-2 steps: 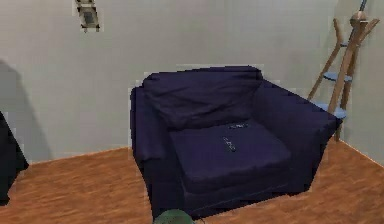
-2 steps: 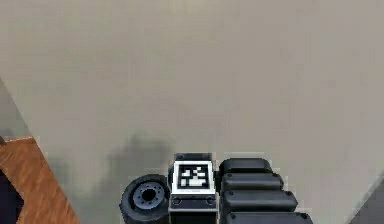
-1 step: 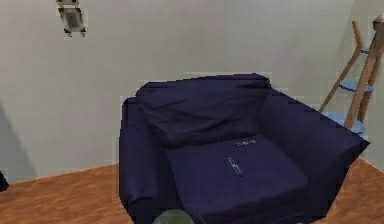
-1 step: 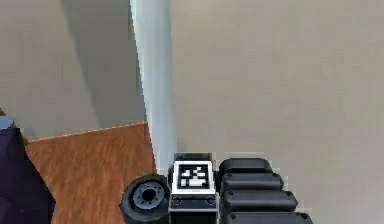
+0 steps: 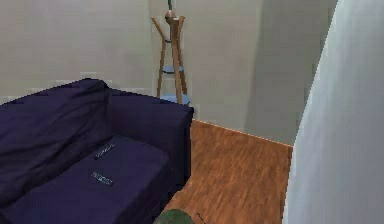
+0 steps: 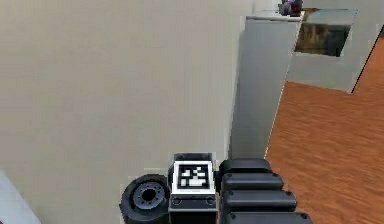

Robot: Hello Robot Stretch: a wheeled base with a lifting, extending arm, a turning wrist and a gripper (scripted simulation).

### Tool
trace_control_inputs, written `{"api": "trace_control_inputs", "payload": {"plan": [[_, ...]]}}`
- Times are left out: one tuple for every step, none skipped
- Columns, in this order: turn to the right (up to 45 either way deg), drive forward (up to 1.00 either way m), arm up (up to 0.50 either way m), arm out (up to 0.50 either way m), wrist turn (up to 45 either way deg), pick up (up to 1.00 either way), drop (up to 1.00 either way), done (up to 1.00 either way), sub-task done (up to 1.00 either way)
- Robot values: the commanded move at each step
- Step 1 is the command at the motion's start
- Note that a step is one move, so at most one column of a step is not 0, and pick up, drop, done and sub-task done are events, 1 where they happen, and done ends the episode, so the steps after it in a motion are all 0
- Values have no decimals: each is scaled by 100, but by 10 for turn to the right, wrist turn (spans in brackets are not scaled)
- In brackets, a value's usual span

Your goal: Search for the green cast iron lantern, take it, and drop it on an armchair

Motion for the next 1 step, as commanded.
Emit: {"api": "trace_control_inputs", "payload": {"plan": [[30, 0, 0, 0, 0, 0, 0, 0, 0]]}}
